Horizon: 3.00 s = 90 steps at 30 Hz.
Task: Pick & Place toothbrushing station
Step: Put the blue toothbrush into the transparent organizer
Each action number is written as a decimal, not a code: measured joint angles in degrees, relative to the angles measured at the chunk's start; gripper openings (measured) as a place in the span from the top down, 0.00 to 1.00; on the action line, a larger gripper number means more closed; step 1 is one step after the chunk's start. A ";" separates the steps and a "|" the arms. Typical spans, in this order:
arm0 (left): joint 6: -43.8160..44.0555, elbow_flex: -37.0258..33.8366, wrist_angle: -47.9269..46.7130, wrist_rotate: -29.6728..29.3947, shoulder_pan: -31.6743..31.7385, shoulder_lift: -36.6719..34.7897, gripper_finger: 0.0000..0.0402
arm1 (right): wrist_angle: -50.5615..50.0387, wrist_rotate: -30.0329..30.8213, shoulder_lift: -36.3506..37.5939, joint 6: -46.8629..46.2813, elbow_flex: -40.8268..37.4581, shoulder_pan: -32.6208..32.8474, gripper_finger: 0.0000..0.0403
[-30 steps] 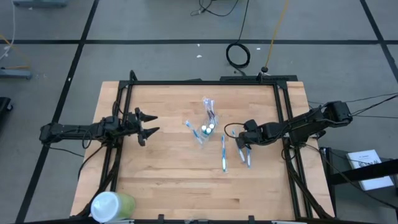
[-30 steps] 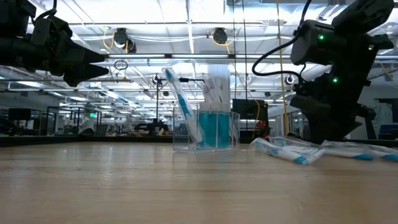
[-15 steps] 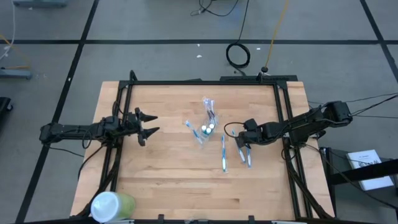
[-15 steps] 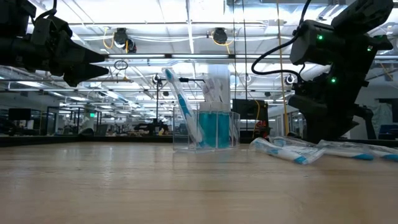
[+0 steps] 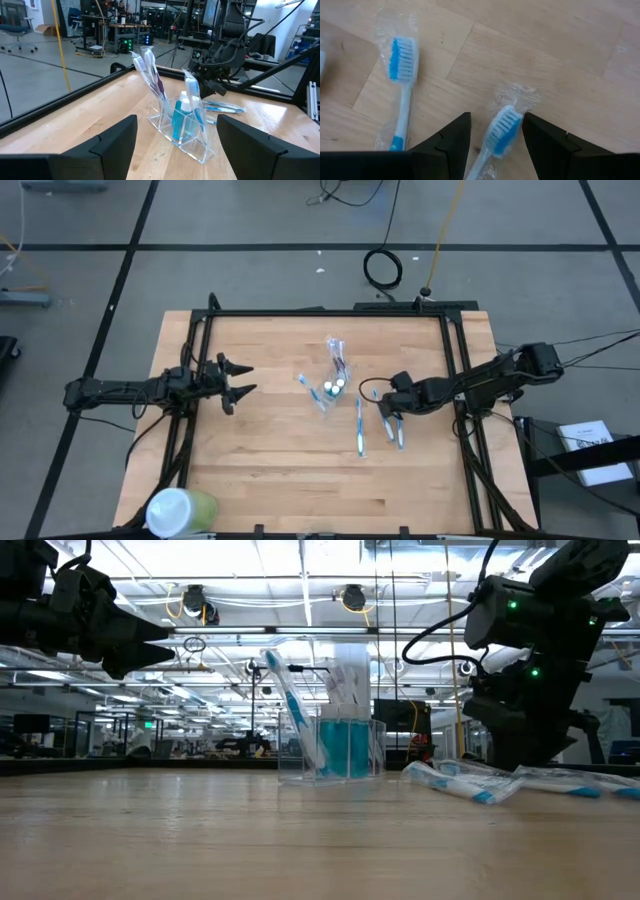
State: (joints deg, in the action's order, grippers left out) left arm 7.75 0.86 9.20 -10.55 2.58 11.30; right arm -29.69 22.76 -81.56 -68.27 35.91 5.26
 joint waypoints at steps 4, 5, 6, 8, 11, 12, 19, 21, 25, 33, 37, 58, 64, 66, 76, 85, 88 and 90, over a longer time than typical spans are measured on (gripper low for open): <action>0.00 0.00 0.00 0.00 0.00 0.00 0.30 | 0.46 0.11 -0.89 0.04 0.05 0.00 0.58; 0.00 0.00 -0.01 0.00 0.01 -0.01 0.30 | 0.51 0.09 -0.89 0.04 0.03 0.00 0.58; 0.00 0.00 -0.01 0.00 -0.01 -0.01 0.30 | 0.52 0.09 -0.94 0.04 0.03 0.00 0.58; 0.00 0.00 -0.01 0.00 0.01 0.01 0.30 | 0.51 0.05 -0.94 0.07 0.03 0.00 0.58; 0.00 0.00 -0.01 0.00 0.00 0.00 0.30 | 0.50 0.00 -0.96 0.09 0.03 0.00 0.58; 0.00 0.00 -0.01 0.00 0.00 0.01 0.30 | 0.48 -0.02 -0.97 0.10 0.01 0.00 0.58; 0.00 0.00 -0.01 -0.01 0.00 0.01 0.30 | 0.44 -0.10 -1.00 0.13 -0.03 0.00 0.58; 0.00 0.00 -0.01 0.00 0.00 0.00 0.30 | 0.46 -0.15 -1.00 0.13 -0.06 0.00 0.58; 0.00 0.00 -0.01 0.00 0.00 0.01 0.30 | 0.45 -0.22 -1.03 0.13 -0.08 -0.02 0.58; 0.00 0.00 -0.01 0.00 0.00 0.00 0.30 | 0.78 -0.28 -1.05 0.39 -0.08 -0.02 0.62; 0.00 0.00 -0.01 0.00 -0.01 0.01 0.30 | 0.81 -0.35 -1.05 0.41 -0.10 -0.02 0.66; 0.00 0.00 -0.01 0.00 -0.01 -0.01 0.30 | 2.27 -0.31 -1.07 1.62 -0.14 -0.04 0.78; 0.00 0.00 -0.01 -0.02 -0.01 0.00 0.30 | 2.29 -0.28 -1.09 1.70 -0.14 -0.04 0.81; 0.00 0.00 -0.01 -0.01 -0.01 0.00 0.30 | 2.30 -0.28 -1.09 1.70 -0.14 -0.04 0.82; 0.00 0.00 -0.01 0.00 0.01 0.00 0.30 | 2.29 -0.28 -1.09 1.68 -0.14 -0.04 0.84; 0.00 0.00 0.01 -0.01 -0.01 0.00 0.30 | 6.51 -0.80 0.52 7.99 -0.46 -0.02 0.84; 0.00 0.00 -0.01 -0.02 0.00 -0.01 0.30 | 8.81 -1.49 3.05 10.00 -0.35 0.08 0.85; 0.00 0.00 -0.01 0.00 -0.01 0.01 0.30 | 9.67 -1.32 4.54 11.41 -0.28 0.09 0.85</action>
State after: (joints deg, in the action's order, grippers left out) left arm 7.75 0.86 9.19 -10.55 2.57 11.31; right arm -20.02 21.44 -77.02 -56.86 35.63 5.34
